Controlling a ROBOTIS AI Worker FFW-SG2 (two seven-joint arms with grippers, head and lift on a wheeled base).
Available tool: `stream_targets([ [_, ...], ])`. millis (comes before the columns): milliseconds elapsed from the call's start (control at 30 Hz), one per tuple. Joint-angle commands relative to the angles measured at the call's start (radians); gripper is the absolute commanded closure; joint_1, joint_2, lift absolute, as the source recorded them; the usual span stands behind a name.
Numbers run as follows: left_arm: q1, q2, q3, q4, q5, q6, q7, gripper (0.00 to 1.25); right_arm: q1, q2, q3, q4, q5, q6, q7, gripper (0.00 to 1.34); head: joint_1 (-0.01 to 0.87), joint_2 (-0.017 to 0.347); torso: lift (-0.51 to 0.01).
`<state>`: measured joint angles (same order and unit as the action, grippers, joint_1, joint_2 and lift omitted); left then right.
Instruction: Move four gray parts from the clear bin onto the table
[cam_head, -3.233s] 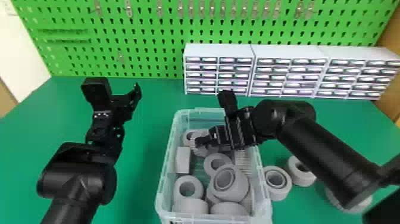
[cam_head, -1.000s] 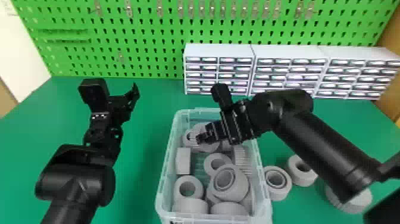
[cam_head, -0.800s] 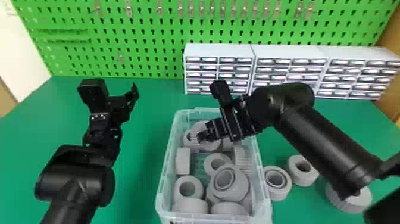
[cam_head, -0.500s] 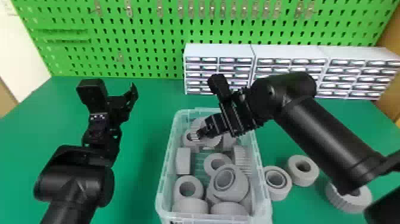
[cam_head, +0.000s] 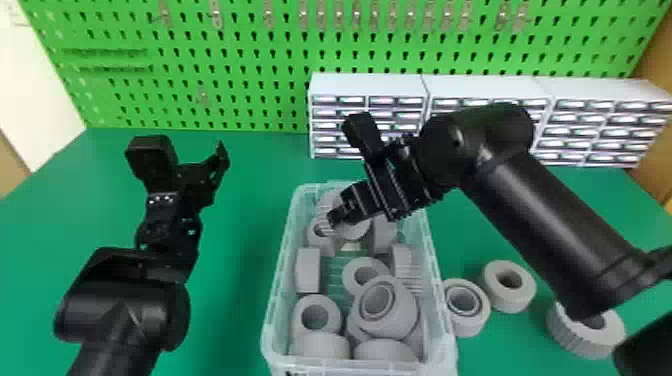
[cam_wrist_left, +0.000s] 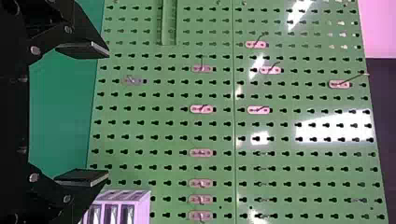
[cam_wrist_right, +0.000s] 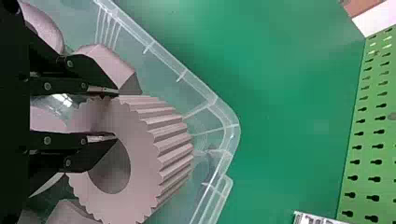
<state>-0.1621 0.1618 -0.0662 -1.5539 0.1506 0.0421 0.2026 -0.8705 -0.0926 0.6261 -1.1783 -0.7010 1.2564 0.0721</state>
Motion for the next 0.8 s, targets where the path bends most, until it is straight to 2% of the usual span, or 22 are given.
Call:
stream_targets([
  [0,0.004,0.001,0.005,-0.002,0.001,-0.001,0.0,0.35,-0.004,-0.001,-0.002,-0.021,0.008,0.02,0.002,1.06,0.693,0.072,-0.052],
  [333,0.019,0.001,0.019,-0.011,-0.006,-0.001,0.0,0.35,-0.01,-0.001,-0.031,-0.061,0.029,0.064,0.0,1.06,0.693,0.072,-0.052],
  [767,0.026,0.001,0.019,-0.012,-0.008,-0.001,0.0,0.35,-0.004,-0.01,-0.115,-0.153,0.124,0.155,0.002,1.06,0.693,0.072,-0.052],
])
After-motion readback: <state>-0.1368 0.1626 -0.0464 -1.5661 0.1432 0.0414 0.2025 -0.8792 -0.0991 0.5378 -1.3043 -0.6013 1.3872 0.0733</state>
